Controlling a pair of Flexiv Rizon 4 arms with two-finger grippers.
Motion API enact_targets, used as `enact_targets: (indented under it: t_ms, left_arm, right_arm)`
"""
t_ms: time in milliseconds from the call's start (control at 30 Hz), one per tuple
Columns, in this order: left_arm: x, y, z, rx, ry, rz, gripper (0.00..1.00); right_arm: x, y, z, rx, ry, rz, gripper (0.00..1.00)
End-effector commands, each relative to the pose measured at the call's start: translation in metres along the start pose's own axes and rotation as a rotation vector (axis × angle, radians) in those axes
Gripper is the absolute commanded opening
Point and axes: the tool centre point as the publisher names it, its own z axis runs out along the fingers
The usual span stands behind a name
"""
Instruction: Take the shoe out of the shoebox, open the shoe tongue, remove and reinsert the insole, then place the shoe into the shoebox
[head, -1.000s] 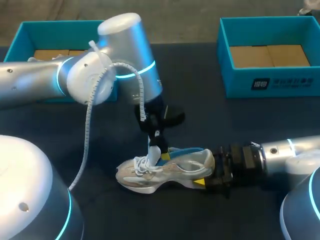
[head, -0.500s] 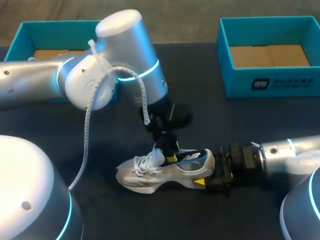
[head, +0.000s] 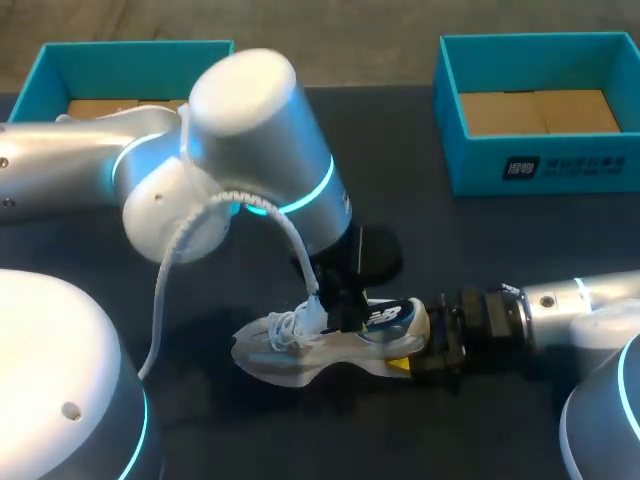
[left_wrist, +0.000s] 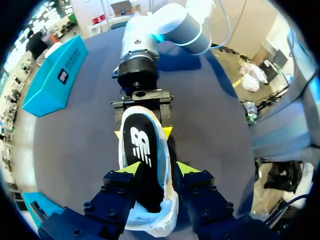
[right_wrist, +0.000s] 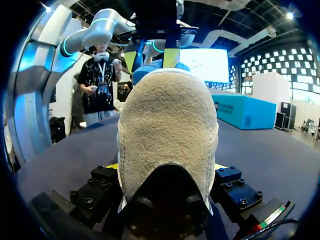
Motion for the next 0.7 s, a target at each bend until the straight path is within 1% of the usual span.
enact_targets:
  t_ms: [33,200,500,600,700]
  left_arm:
    - [0.005,-0.002,0.005,-0.001,-0.127,-0.017,0.44]
    - [0.004,-0.009,0.012,-0.011,-0.172,-0.026,0.44]
    - [0.009,-0.014,0.018,-0.027,-0.225,-0.028,0.38]
    - [0.009,-0.016,0.02,-0.034,-0.248,-0.032,0.35]
    - [0.008,-0.018,0.023,-0.043,-0.267,-0.037,0.3]
  right_arm:
    - [0.001,0.001,0.0,0.006,0.0,0.001,0.0]
    - [0.001,0.001,0.0,0.006,0.0,0.001,0.0]
    - [0.001,0.001,0.0,0.006,0.0,0.001,0.0]
    - [0.001,0.001,0.0,0.006,0.0,0.001,0.0]
    - [0.001,0.001,0.0,0.006,0.0,0.001,0.0]
